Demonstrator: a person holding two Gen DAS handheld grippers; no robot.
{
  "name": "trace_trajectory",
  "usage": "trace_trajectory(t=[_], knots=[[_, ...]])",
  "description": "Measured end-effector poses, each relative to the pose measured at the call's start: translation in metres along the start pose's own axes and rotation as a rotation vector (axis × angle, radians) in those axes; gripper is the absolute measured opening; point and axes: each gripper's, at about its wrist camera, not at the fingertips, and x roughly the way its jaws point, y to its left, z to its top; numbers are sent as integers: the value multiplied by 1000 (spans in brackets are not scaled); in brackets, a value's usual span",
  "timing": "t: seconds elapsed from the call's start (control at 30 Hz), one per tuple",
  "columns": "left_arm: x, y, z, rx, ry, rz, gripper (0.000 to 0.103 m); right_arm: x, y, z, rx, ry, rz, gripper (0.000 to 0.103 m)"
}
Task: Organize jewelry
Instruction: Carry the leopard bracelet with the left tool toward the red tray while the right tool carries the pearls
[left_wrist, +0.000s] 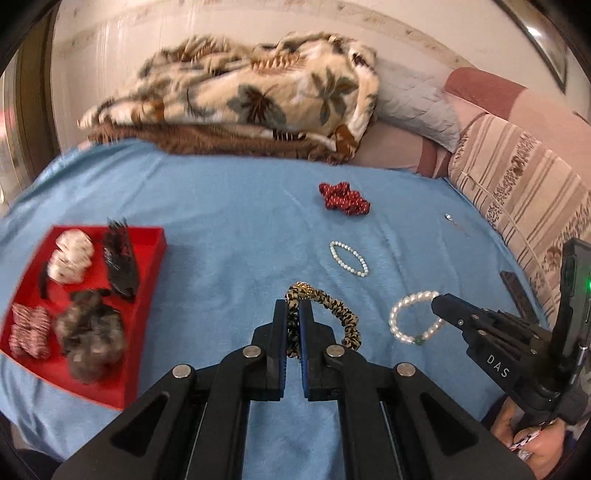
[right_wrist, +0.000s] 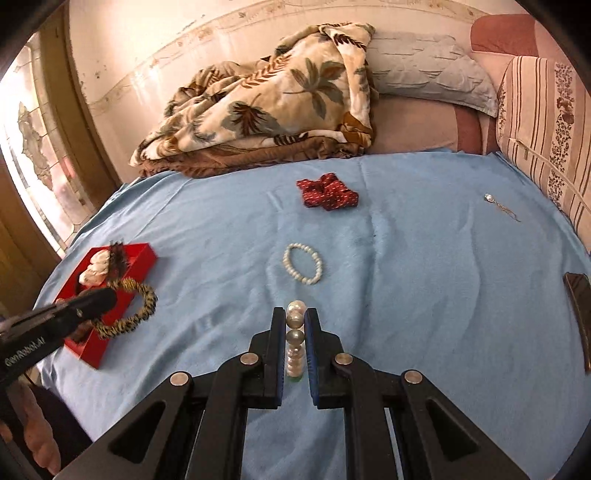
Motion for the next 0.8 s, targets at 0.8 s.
trace_trajectory(t=[0.8], knots=[[-55, 39, -26, 7, -71, 200, 6, -28, 63, -35, -58, 24, 60, 11]])
